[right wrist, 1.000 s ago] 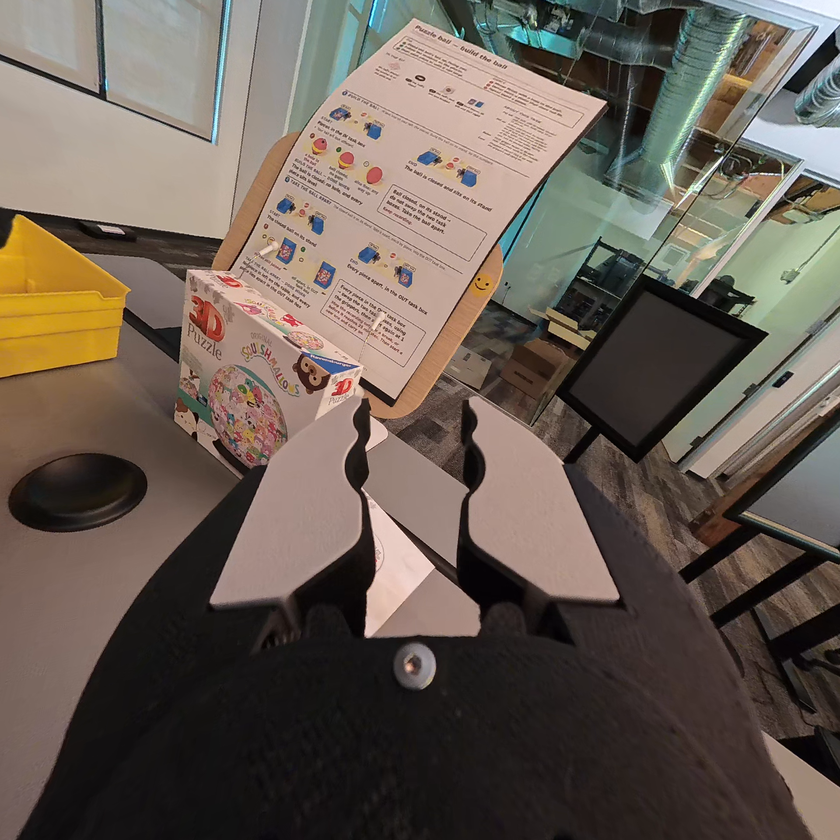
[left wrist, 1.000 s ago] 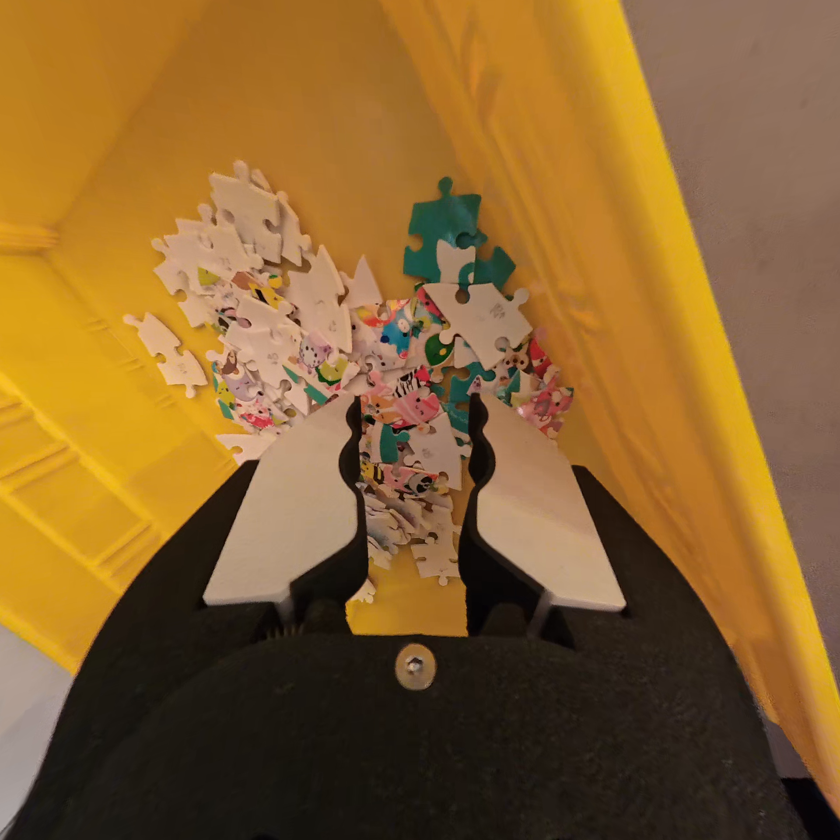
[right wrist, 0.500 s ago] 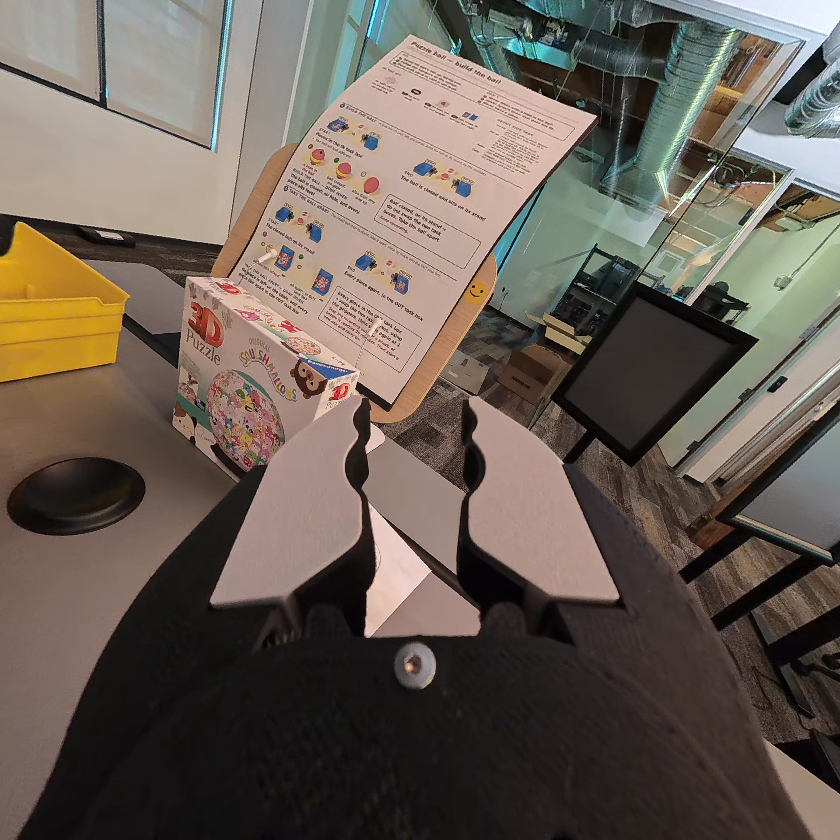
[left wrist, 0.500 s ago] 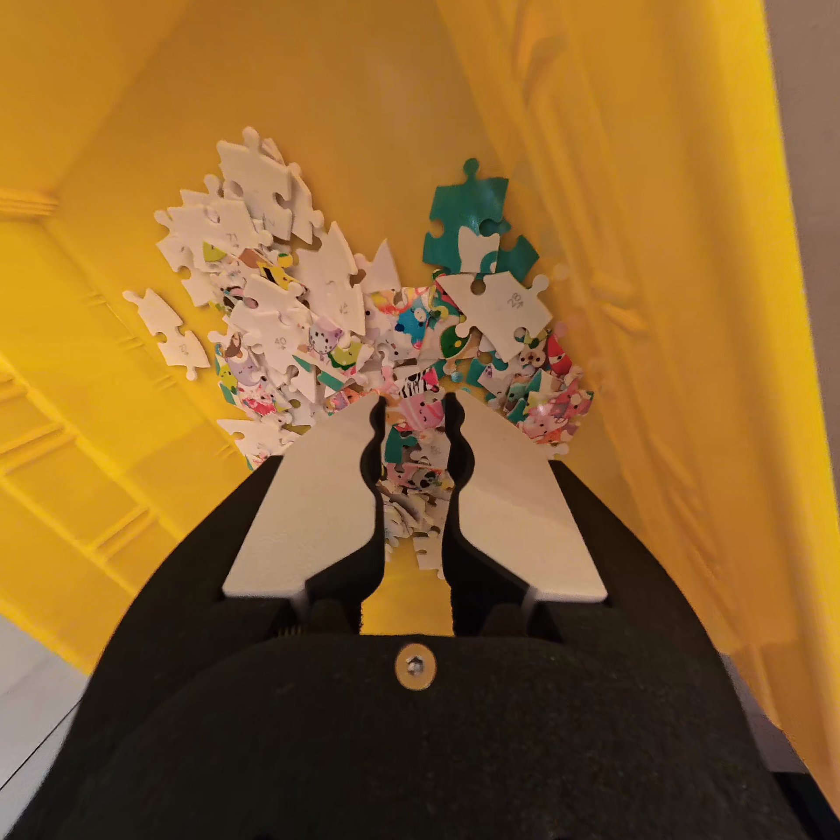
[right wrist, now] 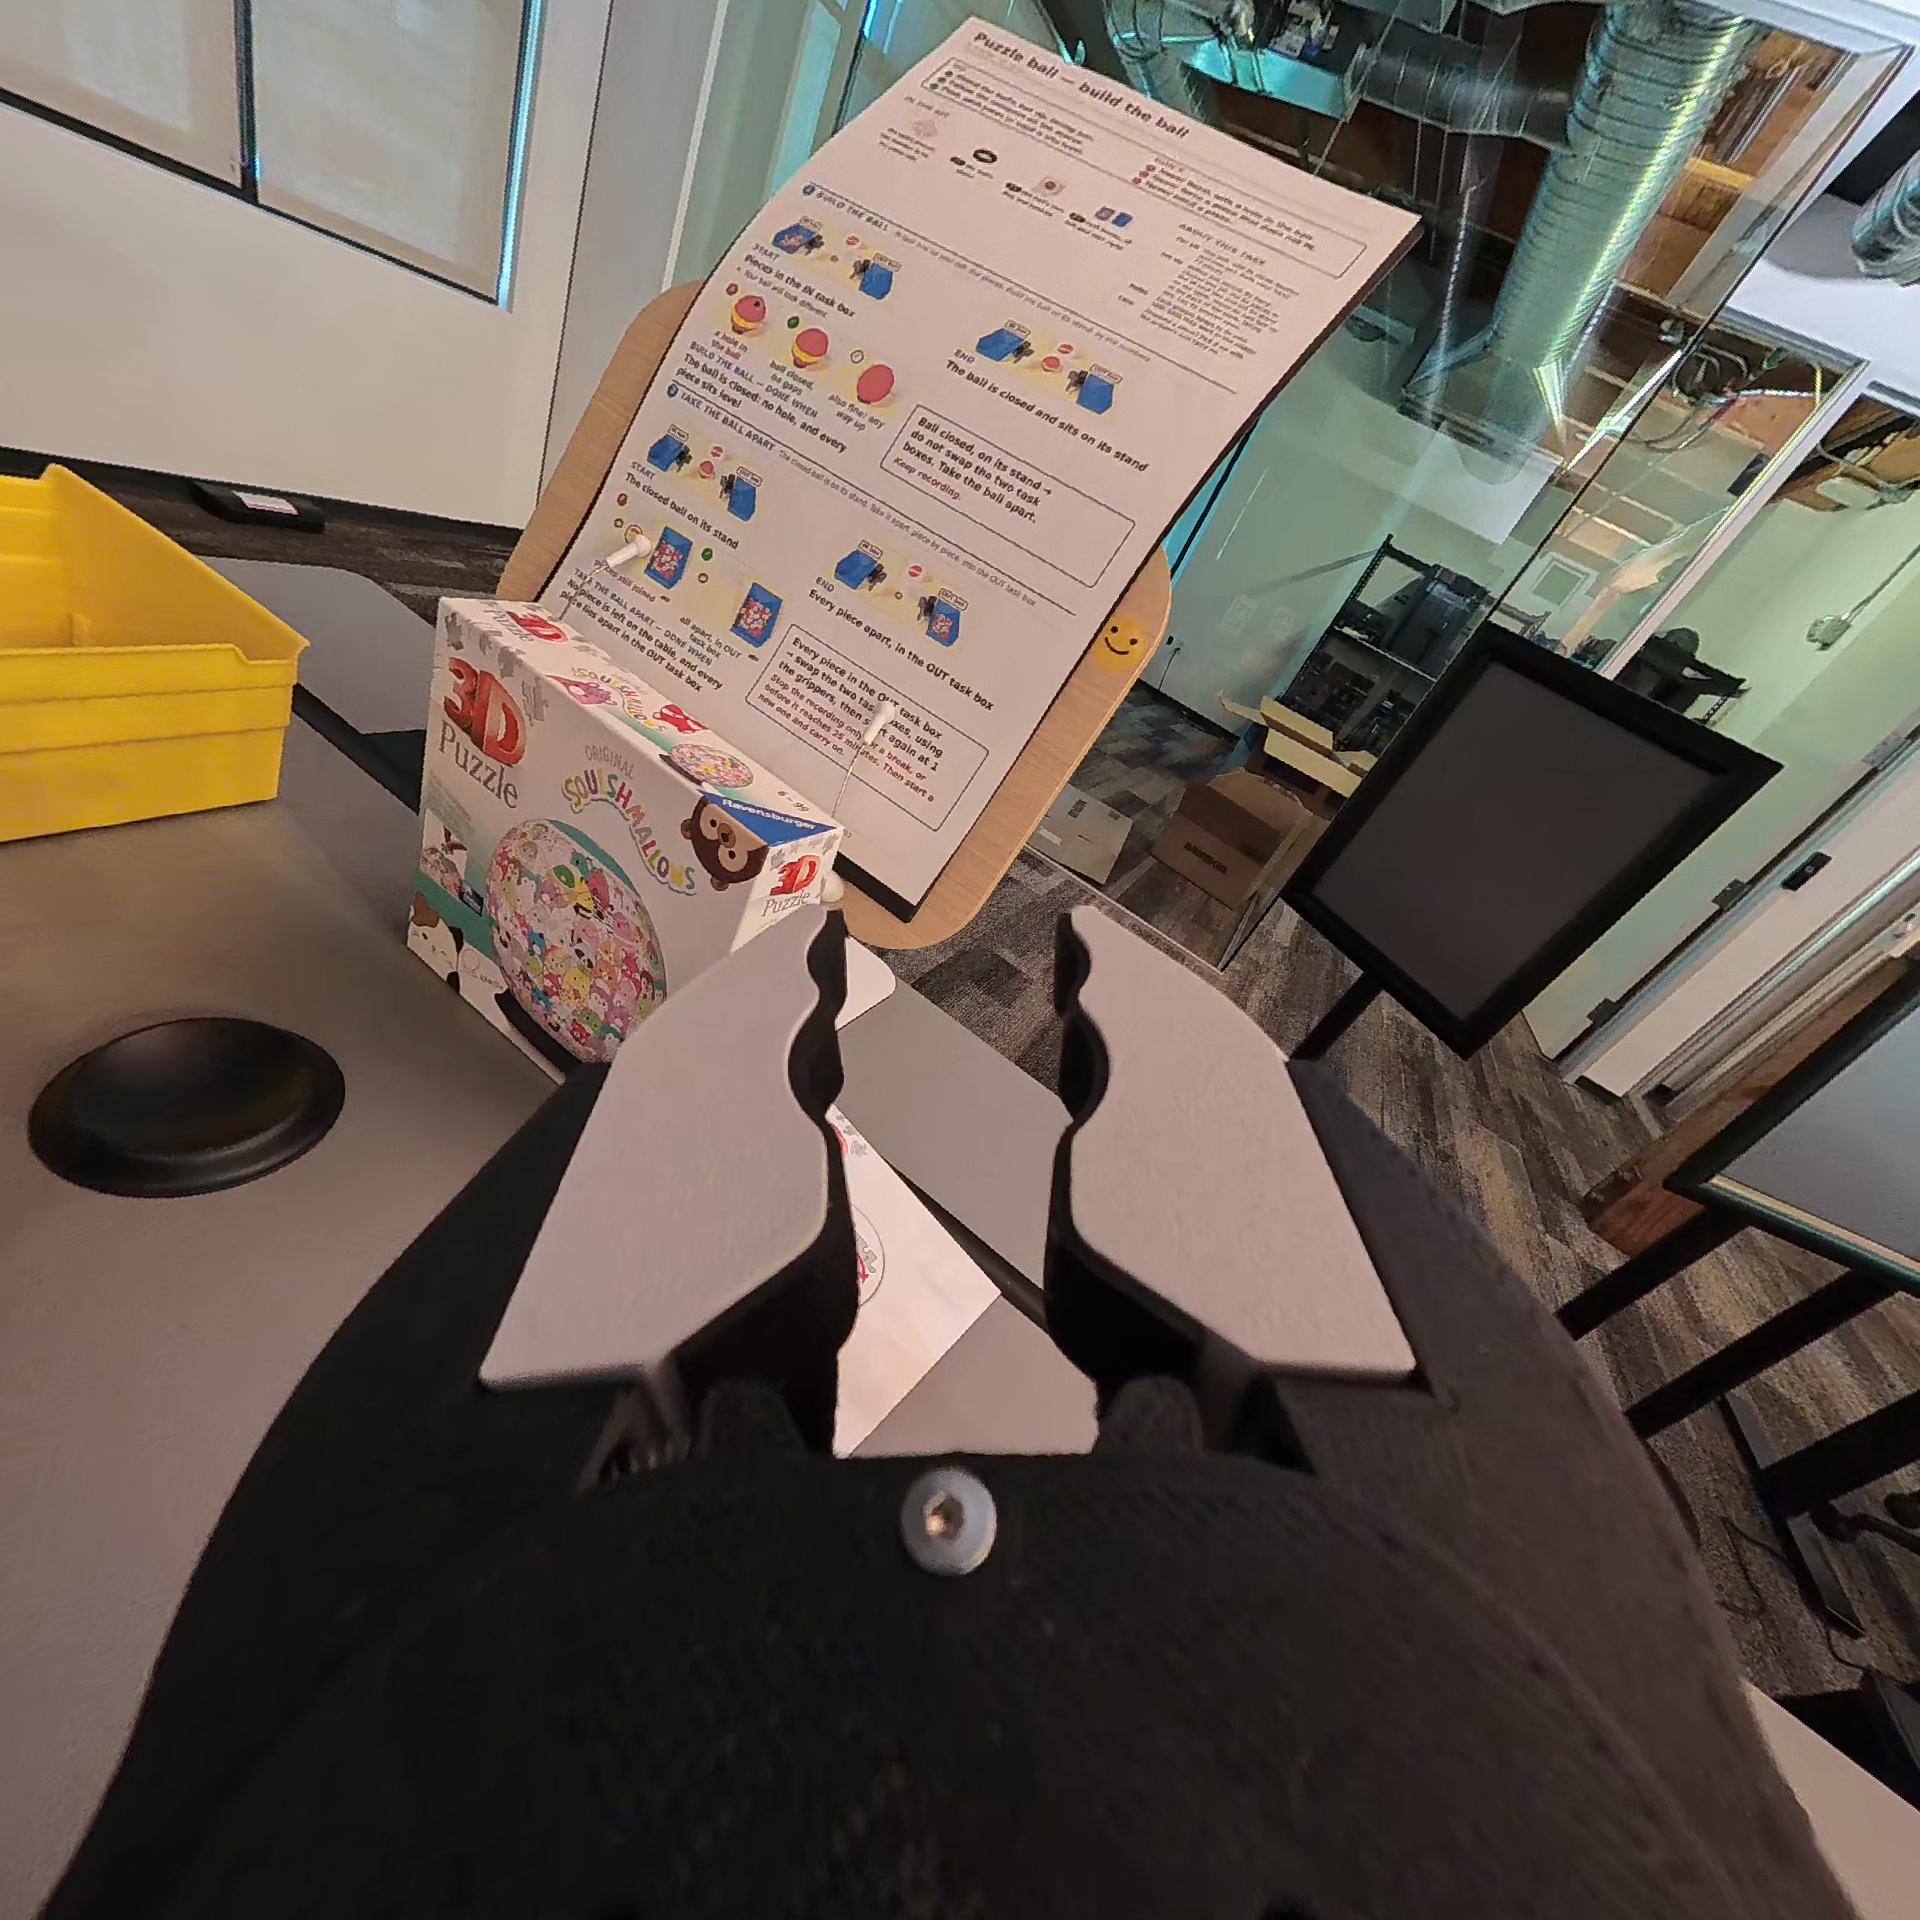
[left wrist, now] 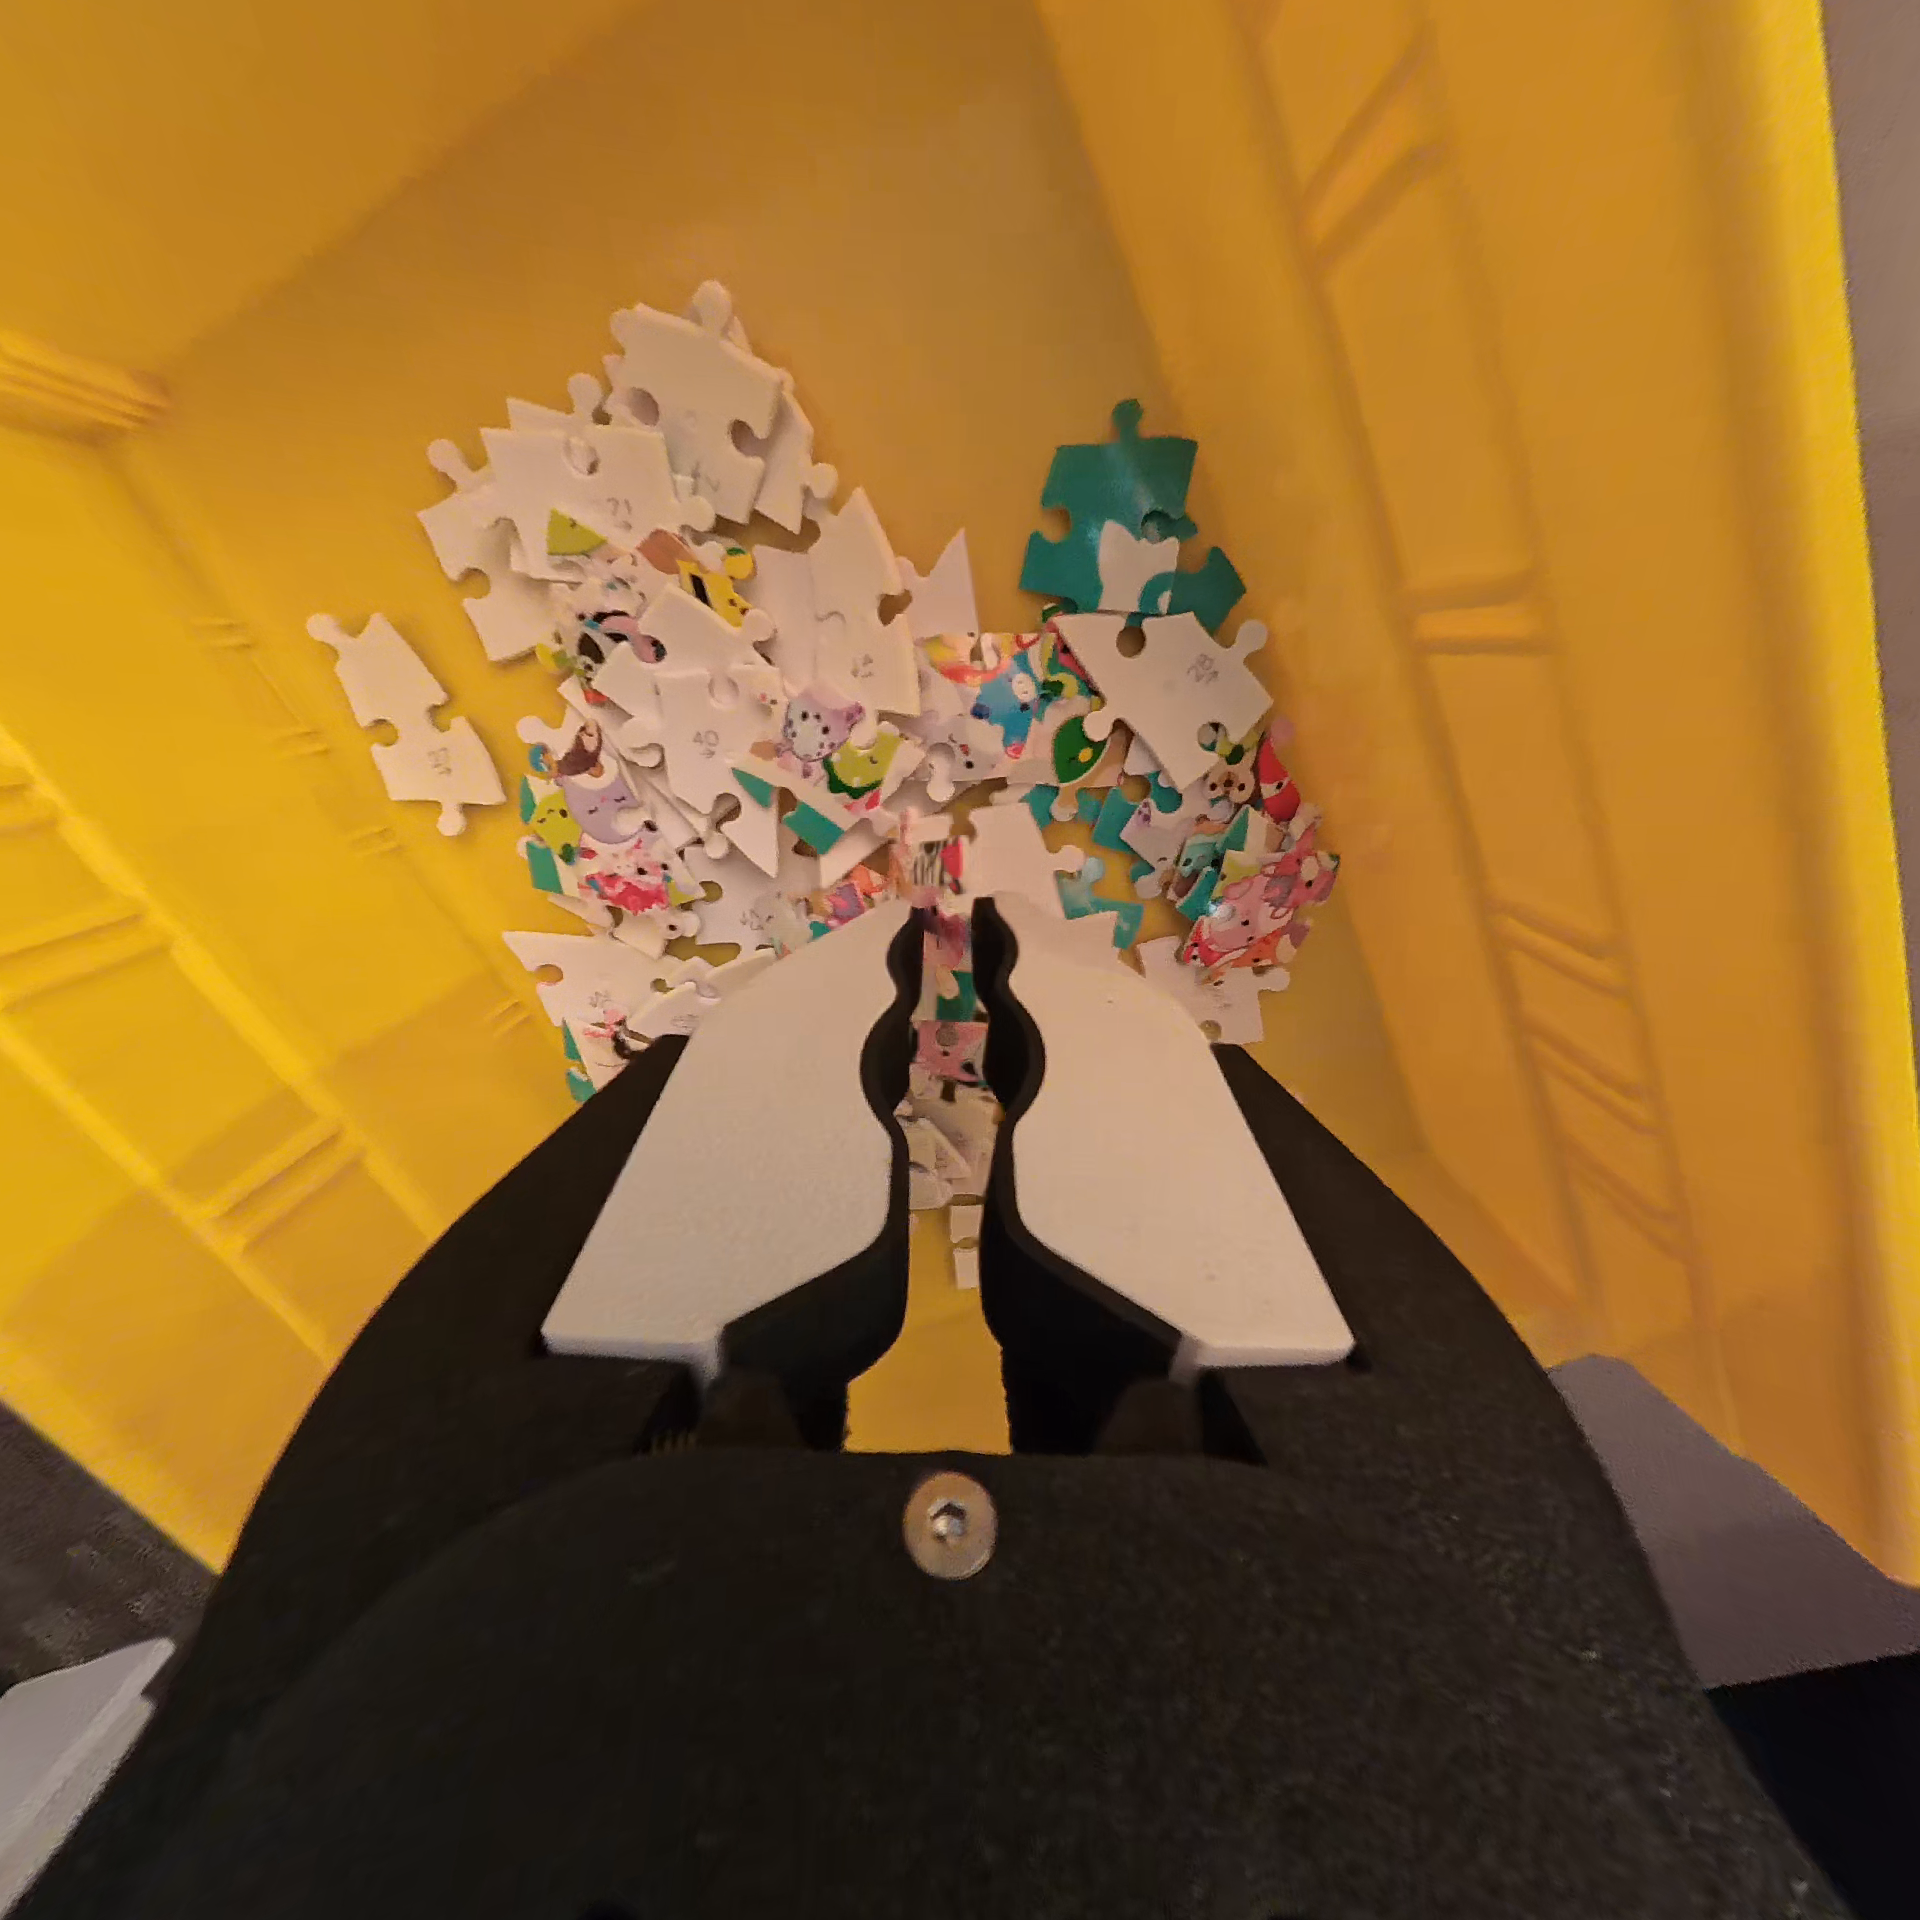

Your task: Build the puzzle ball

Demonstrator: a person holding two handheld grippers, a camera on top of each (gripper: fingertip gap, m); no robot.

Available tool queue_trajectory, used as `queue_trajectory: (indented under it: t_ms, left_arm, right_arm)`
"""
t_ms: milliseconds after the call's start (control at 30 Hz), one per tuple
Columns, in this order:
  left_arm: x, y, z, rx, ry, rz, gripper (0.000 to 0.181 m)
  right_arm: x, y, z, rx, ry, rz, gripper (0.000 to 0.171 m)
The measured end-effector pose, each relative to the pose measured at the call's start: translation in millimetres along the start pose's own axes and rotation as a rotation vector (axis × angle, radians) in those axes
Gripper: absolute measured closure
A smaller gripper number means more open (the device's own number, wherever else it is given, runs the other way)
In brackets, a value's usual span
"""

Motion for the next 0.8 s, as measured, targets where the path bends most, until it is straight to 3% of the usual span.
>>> queue_trajectory:
  t_ms: [333, 667, 800]
  left_arm:
    - [10, -6, -14, 0.071, -0.028, 0.02, 0.179]
    - [22, -18, -29, 0.291, -0.144, 0.101, 0.179]
    - [21, -18, -34, 0.241, -0.154, 0.113, 0.179]
  right_arm:
    - [2, 2, -1, -0.009, -0.001, -0.008, 0.132]
    - [3, 3, -2, -0.015, -0.003, -0.012, 0.132]
    - [4, 4, -3, -0.018, -0.005, -0.018, 0.132]
Point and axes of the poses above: each gripper's, where its closed fingertips meet, y out along the fingers, x out of its underside, z = x × y across the jaws, the point moved 10 cm from there along -y, back along the fingers, and after that the axes turned 5 degrees about z, right-handed, at the moved point
